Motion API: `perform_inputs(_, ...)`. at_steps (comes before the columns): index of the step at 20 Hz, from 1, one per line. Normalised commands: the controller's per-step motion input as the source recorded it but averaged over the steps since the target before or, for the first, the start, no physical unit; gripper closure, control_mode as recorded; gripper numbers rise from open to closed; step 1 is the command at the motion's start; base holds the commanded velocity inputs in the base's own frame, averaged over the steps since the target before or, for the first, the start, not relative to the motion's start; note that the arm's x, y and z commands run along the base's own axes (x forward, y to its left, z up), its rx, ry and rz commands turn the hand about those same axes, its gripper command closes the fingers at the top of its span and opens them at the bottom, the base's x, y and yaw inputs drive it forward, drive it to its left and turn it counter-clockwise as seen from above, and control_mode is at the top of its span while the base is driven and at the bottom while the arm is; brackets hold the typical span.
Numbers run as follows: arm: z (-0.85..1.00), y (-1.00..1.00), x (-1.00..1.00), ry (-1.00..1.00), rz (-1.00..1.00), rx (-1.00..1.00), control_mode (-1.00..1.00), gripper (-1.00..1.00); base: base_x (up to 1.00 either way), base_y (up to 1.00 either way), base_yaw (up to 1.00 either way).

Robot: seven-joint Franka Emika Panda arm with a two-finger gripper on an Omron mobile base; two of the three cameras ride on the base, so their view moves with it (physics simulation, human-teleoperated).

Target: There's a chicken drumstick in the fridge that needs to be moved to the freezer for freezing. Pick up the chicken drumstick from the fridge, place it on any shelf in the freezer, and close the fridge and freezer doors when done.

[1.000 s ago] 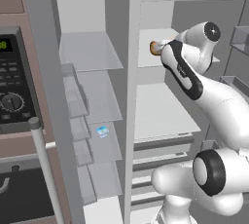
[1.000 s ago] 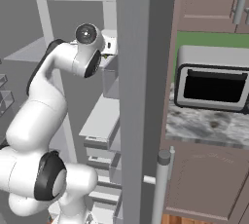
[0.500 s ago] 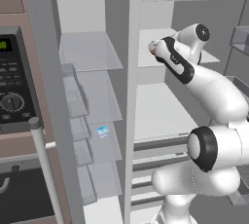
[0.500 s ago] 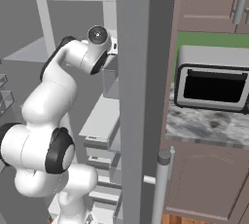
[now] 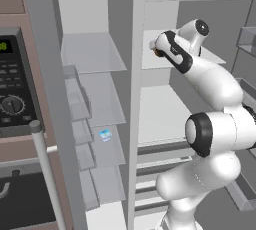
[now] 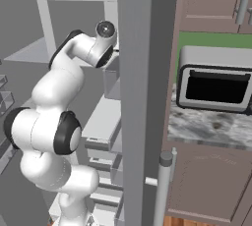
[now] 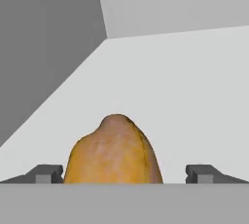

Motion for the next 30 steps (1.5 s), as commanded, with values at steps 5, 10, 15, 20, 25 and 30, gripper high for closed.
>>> perform_inputs(5, -0.53, 0.36, 0.17, 0.0, 0.01, 0.0, -1.0, 1.0, 0.0, 0.0, 0.0)
perform_inputs(10, -0.46, 0.16, 0.03, 0.0, 0.0, 0.0, -1.0, 1.0, 0.0, 0.0, 0.0)
perform_inputs(15, 0.06, -0.05, -0.54, -0.06, 0.0, 0.01, -1.0, 1.0, 0.0, 0.0, 0.0)
perform_inputs(20, 0.38, 0.0, -1.0, -0.02, 0.0, 0.06, -1.0, 1.0, 0.0, 0.0, 0.0)
perform_inputs(25, 0.59, 0.0, -1.0, 0.0, 0.0, 0.11, -1.0, 1.0, 0.0, 0.0, 0.0)
perform_inputs(30, 0.09, 0.0, -1.0, -0.01, 0.0, 0.08, -1.0, 1.0, 0.0, 0.0, 0.0)
